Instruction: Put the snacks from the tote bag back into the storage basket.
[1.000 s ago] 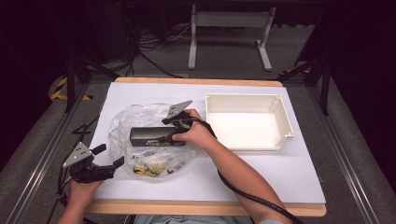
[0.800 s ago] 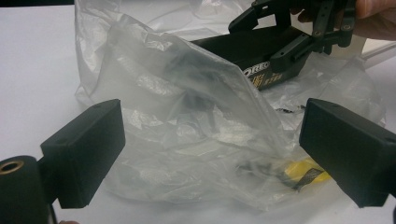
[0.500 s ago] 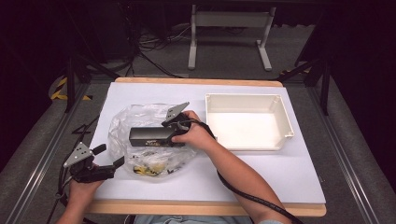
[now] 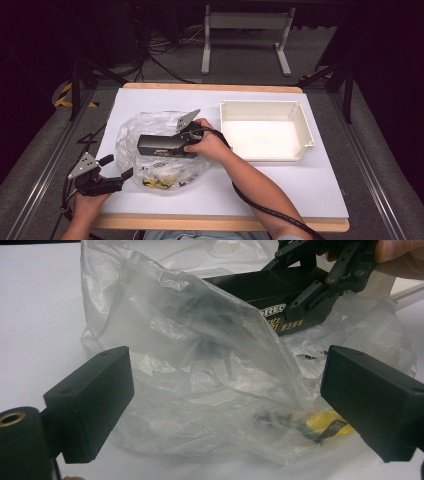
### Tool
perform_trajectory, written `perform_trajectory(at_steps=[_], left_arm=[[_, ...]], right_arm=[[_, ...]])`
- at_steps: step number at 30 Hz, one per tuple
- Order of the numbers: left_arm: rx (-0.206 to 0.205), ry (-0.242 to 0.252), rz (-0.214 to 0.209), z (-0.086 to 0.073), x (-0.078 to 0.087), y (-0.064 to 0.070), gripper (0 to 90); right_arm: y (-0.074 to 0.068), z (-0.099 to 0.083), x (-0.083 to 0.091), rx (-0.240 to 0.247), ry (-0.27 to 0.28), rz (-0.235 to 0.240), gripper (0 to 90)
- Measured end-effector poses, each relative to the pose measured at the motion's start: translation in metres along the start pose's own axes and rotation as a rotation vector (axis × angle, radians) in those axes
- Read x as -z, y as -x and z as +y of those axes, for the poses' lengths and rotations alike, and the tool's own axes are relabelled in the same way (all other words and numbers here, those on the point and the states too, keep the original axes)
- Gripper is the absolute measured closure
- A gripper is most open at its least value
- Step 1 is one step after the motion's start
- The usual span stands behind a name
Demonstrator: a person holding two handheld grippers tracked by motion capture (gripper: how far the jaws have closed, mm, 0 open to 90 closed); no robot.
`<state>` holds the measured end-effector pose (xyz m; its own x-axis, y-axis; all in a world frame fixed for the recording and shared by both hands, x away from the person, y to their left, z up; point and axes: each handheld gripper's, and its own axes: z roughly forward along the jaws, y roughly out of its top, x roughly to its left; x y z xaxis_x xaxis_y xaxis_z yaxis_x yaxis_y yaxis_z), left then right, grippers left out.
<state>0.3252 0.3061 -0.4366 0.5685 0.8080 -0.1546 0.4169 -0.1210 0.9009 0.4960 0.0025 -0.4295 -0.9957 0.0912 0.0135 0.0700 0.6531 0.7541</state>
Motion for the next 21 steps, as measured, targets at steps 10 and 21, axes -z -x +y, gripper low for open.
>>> perform_trajectory(at_steps=[10,21], left_arm=[[0.000,-0.002,0.001,0.000,0.000,0.000,7.7],[0.000,-0.003,0.002,0.000,0.000,0.000,7.7]], right_arm=[[-0.002,0.010,0.006,0.032,-0.046,0.018,42.0],[-0.001,0.023,0.022,0.047,-0.019,0.030,42.1]])
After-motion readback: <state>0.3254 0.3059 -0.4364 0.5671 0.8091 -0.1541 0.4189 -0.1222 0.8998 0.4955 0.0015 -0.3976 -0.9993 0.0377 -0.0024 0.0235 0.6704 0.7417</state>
